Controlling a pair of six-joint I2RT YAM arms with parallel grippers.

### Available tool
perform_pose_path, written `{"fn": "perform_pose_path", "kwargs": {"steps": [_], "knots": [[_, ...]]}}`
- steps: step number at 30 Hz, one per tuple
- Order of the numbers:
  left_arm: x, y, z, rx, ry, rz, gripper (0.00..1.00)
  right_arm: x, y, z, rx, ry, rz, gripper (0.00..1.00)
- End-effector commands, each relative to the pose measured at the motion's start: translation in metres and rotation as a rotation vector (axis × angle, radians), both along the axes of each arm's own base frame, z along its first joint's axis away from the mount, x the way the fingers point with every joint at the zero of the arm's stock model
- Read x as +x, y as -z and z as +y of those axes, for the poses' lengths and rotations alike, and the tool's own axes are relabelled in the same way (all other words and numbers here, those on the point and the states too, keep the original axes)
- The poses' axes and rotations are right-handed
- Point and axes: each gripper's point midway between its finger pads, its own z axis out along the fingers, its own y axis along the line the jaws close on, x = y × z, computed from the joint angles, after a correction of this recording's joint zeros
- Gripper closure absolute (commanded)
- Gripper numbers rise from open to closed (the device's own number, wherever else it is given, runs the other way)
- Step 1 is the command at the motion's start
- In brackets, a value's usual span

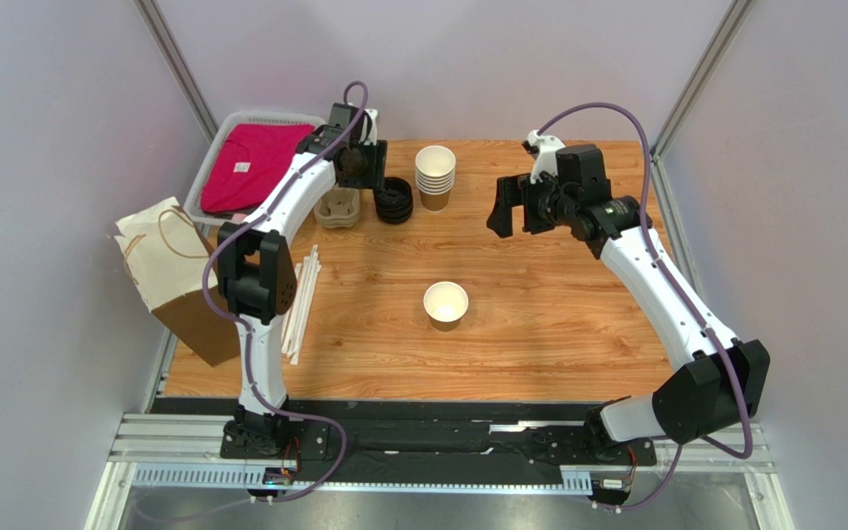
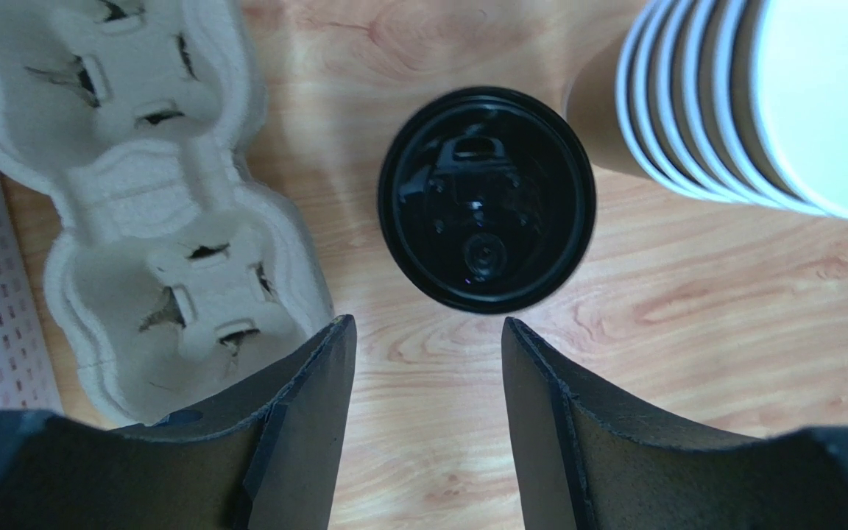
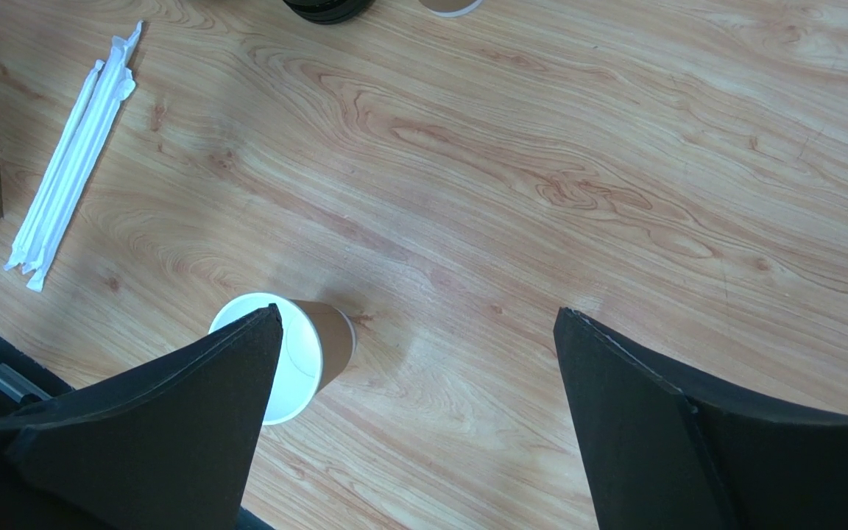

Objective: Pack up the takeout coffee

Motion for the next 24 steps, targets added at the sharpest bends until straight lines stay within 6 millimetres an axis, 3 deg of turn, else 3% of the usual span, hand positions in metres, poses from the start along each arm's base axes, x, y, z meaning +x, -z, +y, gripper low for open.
{"fn": "perform_pose_path", "kwargs": {"steps": [1,15,24], "knots": [[0.025,-0.012,-0.001,-0.016,-0.061,-0.074,0.39,0.006,-0.018,0.003,0.024,0.001,-0.036,0.00],[0.042,0.008,-0.012,-0.044,-0.053,-0.063,0.39,0.010,-0.005,0.002,0.010,0.015,-0.009,0.00],[0.044,0.030,-0.017,-0.062,-0.049,-0.020,0.47,0.012,-0.004,0.001,0.009,0.021,-0.002,0.00]]}}
